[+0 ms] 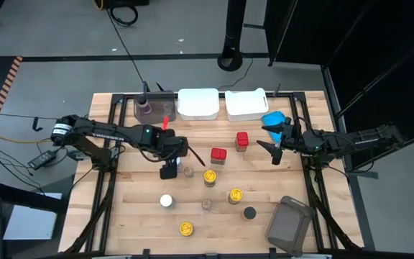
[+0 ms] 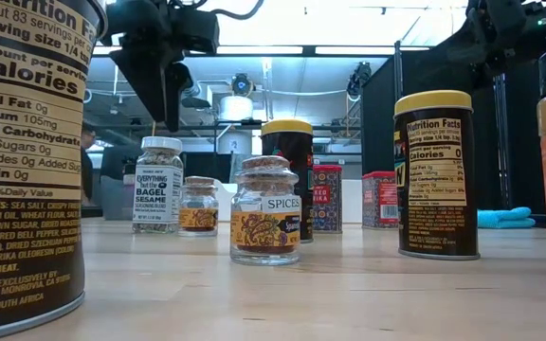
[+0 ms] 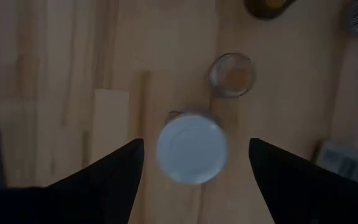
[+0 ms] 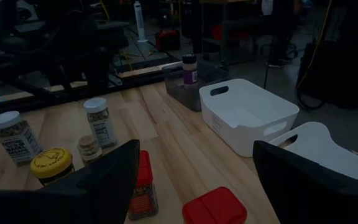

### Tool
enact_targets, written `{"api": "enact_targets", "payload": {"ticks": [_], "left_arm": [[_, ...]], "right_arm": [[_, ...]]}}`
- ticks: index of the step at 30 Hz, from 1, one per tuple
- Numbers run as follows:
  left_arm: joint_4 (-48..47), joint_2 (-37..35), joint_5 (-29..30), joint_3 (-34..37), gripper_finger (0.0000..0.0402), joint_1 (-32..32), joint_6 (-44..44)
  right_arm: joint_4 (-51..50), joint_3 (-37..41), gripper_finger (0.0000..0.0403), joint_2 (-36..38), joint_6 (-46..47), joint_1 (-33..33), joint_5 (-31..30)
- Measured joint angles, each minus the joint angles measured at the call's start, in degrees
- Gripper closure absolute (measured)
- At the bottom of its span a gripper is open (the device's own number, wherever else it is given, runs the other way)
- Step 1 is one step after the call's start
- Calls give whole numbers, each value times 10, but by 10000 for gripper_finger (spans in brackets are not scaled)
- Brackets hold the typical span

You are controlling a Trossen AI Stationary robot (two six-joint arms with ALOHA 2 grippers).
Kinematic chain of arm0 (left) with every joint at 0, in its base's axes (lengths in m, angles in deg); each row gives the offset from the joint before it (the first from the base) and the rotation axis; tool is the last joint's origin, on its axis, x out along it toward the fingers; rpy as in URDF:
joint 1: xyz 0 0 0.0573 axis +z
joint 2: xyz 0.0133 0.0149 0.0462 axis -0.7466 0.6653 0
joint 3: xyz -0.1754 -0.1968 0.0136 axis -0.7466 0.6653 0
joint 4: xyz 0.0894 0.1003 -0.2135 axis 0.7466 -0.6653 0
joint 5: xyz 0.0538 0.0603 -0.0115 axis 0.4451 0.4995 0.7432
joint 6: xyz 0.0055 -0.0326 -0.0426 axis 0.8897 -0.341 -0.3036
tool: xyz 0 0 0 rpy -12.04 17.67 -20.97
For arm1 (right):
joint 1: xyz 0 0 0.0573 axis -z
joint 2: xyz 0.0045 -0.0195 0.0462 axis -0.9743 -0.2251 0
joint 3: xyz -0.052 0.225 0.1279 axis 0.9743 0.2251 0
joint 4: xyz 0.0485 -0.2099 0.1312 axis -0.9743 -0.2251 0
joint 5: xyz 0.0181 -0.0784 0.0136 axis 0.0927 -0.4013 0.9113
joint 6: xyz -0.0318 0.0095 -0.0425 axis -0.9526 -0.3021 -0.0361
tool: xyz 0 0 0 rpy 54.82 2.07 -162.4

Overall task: Sort spices by type
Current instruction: Put the top white seasoning bottle into the black bin

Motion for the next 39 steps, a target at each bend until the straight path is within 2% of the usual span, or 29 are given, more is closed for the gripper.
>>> {"api": "enact_targets", "payload": {"ticks": [4,16,39], "left_arm": [[12,0,-16,17,105,-1,0],[66,-1,-16,57,105,-2,0],[88,30,-17,57,105,-3,30]], "right_arm": [[0,0,82,0,0,0,0],[0,0,82,0,0,0,0],[-1,0,82,-6,0,0,0]]}}
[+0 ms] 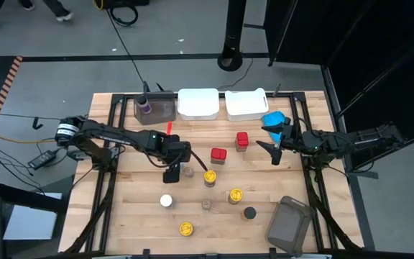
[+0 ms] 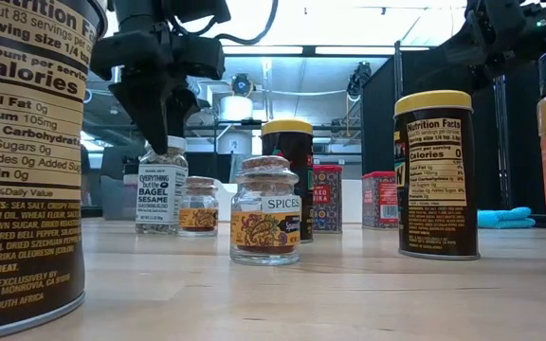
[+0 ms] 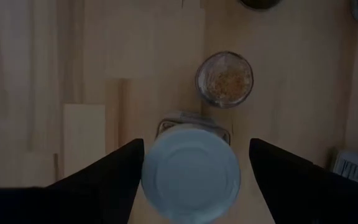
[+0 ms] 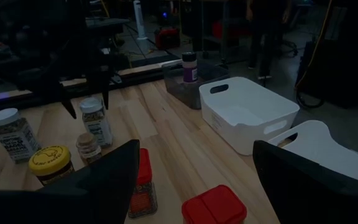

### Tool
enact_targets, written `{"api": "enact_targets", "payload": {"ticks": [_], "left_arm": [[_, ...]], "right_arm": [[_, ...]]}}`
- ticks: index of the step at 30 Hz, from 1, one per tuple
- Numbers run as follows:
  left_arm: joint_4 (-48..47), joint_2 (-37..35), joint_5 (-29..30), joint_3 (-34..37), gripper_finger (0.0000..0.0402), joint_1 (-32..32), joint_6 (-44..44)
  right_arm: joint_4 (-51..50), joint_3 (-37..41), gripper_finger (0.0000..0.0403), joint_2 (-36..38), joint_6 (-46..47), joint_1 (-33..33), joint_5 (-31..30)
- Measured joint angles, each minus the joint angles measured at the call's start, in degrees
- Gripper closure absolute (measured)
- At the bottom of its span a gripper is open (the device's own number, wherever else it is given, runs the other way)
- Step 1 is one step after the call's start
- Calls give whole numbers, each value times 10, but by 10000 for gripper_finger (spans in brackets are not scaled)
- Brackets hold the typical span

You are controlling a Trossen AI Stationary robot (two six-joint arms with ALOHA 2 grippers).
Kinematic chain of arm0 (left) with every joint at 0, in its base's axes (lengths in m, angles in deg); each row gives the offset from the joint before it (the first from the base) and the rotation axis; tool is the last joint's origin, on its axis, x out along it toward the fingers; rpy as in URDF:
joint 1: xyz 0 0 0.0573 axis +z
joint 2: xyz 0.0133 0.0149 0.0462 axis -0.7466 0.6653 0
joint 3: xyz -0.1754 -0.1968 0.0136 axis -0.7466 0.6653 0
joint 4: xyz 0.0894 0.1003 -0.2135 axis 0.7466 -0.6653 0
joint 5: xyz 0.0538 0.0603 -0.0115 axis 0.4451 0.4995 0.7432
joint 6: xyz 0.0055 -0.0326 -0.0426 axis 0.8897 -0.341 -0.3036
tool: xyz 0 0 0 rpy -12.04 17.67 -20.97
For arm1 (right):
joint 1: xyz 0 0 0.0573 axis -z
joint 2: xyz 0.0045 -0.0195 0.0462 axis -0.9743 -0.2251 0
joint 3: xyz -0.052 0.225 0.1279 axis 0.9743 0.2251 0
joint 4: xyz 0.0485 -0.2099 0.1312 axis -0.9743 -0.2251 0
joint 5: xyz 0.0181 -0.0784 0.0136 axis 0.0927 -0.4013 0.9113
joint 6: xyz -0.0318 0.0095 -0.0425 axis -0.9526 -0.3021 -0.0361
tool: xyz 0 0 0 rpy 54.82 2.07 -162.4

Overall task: Sort spices by type
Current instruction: Put the top white seasoning bottle into the black bin

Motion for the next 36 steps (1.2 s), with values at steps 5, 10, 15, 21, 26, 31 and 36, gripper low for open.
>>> {"api": "enact_targets", "payload": {"ticks": [5,10,15,21,26,31,36], "left_arm": [[-1,11,-3,0,105,0,3],[-2,18,-5,0,113,0,5],[-9,26,-5,0,153,0,15],[-7,27,-7,0,207,0,15],[-7,27,-7,0,207,0,11],[-26,21,-13,0,206,2,-25],[-47,3,-18,0,207,20,-68]], "right_arm": [[1,0,82,-6,4,0,0],[0,0,82,-10,25,0,0],[1,0,82,-14,25,0,0],[1,0,82,-15,25,0,0],[1,0,82,-15,25,0,0],[1,0,82,-15,25,0,0],[1,0,82,-15,25,0,0]]}}
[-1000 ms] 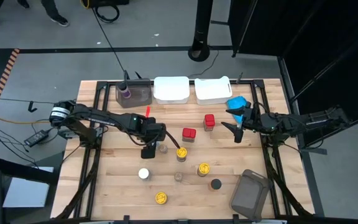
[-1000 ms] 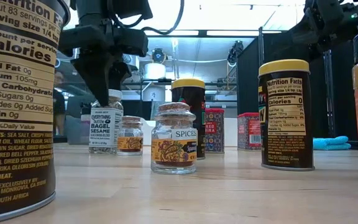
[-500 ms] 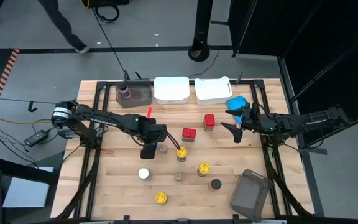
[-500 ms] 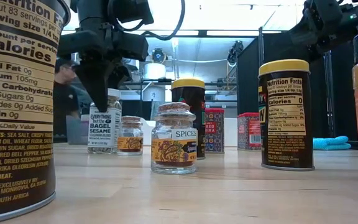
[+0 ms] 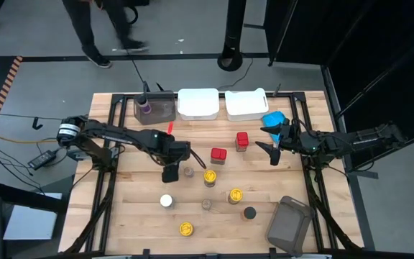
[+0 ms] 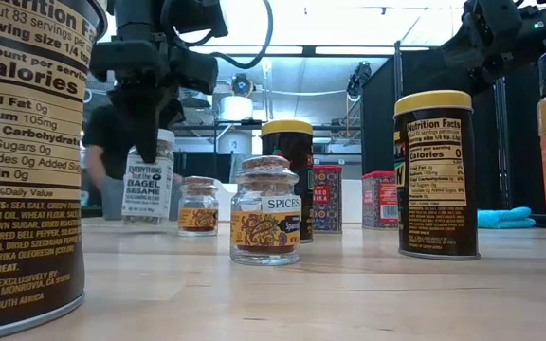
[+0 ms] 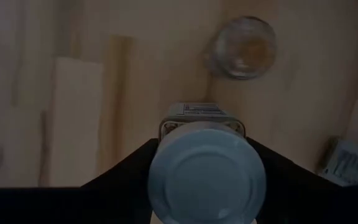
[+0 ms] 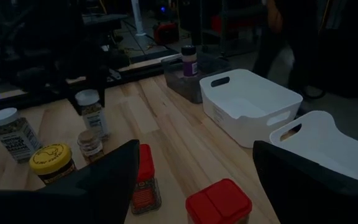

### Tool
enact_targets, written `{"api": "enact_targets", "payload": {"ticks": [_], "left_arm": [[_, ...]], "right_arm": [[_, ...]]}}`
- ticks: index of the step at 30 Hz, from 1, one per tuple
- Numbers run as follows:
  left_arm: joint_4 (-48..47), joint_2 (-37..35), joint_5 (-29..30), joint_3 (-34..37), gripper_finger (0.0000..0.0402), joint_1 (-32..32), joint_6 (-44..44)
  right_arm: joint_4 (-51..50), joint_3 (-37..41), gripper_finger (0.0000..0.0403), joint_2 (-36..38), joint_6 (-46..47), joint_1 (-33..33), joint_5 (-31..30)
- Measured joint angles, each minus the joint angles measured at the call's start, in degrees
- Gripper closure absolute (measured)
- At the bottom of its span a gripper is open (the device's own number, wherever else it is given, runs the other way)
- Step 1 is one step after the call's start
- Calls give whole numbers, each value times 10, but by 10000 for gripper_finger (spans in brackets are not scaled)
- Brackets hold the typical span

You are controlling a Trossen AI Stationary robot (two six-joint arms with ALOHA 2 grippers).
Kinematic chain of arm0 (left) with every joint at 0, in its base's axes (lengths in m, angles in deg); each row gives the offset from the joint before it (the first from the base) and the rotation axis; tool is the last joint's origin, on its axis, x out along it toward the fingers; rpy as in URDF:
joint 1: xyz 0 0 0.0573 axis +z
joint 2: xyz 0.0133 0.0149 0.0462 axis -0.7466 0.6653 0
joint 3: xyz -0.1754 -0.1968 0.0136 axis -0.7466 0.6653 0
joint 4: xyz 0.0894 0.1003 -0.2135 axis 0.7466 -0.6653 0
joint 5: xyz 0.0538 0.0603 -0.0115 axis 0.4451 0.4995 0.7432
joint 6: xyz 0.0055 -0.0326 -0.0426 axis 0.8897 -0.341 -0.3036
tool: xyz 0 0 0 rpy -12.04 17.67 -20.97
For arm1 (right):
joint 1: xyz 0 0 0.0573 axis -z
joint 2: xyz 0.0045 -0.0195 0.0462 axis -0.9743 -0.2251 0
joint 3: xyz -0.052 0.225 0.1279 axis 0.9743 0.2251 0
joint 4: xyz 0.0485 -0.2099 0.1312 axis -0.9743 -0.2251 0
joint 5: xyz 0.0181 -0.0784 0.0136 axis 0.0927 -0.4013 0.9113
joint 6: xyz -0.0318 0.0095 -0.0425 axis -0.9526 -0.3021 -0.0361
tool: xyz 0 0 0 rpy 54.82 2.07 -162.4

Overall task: Sort spices by type
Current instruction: Put the top white seasoning bottle into the black bin

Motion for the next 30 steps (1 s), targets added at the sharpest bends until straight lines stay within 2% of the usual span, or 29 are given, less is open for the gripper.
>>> {"api": "enact_targets", "payload": {"ticks": [6,15,23,30], "left_arm": [[-22,-30,13,-5,207,34,-59],[-82,-62,101,-71,207,107,-114],[-100,-67,126,-133,206,191,-108],[-110,-67,131,-145,206,276,-63]], "right_arm": [[0,0,82,0,0,0,0],[0,0,82,0,0,0,0],[0,0,82,0,-1,0,0],[0,0,82,0,-2,0,0]]}}
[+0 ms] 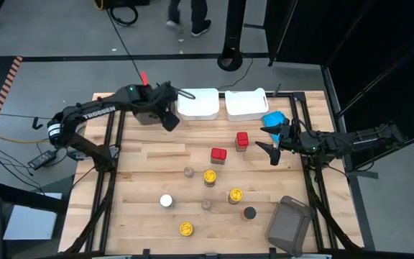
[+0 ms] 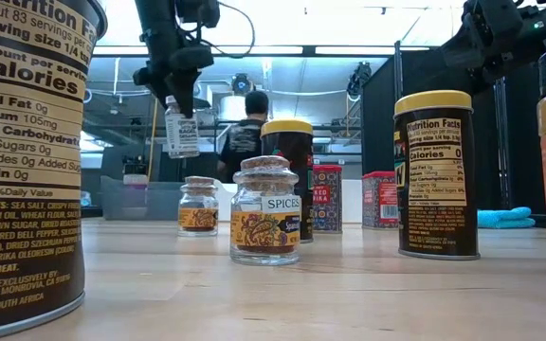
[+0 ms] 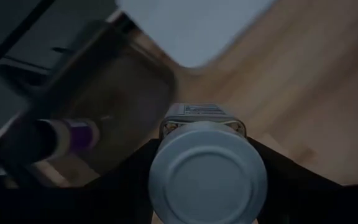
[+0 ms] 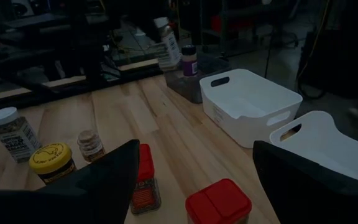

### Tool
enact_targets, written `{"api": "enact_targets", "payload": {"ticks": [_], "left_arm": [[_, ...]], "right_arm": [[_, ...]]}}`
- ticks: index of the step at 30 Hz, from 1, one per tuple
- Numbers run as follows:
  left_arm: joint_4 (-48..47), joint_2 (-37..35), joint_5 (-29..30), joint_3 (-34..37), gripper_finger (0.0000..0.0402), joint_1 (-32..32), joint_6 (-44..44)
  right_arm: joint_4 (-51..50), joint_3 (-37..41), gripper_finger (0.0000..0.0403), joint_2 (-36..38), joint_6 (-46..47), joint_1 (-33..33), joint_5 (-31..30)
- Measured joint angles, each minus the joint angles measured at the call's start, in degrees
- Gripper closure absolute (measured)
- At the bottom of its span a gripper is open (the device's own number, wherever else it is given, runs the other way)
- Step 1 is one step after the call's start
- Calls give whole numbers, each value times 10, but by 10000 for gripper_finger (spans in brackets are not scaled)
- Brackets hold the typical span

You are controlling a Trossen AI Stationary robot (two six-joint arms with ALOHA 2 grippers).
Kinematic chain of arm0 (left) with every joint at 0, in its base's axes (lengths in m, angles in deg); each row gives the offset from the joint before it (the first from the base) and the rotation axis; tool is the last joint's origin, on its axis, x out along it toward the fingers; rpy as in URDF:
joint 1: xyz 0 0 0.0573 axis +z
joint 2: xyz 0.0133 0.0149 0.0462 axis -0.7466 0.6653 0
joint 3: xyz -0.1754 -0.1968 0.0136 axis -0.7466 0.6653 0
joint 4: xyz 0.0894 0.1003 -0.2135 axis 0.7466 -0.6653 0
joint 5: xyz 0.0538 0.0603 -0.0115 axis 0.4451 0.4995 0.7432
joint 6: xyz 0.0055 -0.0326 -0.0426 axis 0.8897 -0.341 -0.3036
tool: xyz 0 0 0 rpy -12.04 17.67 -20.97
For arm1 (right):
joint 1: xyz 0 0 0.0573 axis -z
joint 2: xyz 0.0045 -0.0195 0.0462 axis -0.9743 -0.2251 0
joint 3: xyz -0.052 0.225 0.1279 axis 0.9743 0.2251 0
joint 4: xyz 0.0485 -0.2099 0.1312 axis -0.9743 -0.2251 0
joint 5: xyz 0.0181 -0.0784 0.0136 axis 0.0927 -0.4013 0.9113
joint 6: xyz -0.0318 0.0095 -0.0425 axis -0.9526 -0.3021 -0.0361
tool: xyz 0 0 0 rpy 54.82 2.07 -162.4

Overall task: Sort spices by type
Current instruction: Put the top white seasoning bottle into the black bin

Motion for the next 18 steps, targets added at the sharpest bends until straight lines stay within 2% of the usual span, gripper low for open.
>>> {"api": "enact_targets", "payload": {"ticks": [11,18], "left_arm": [[34,0,8,0,206,129,61],[73,1,7,0,206,181,93]], "right_arm": [[0,0,82,0,1,0,0],[0,0,82,0,1,0,0]]}}
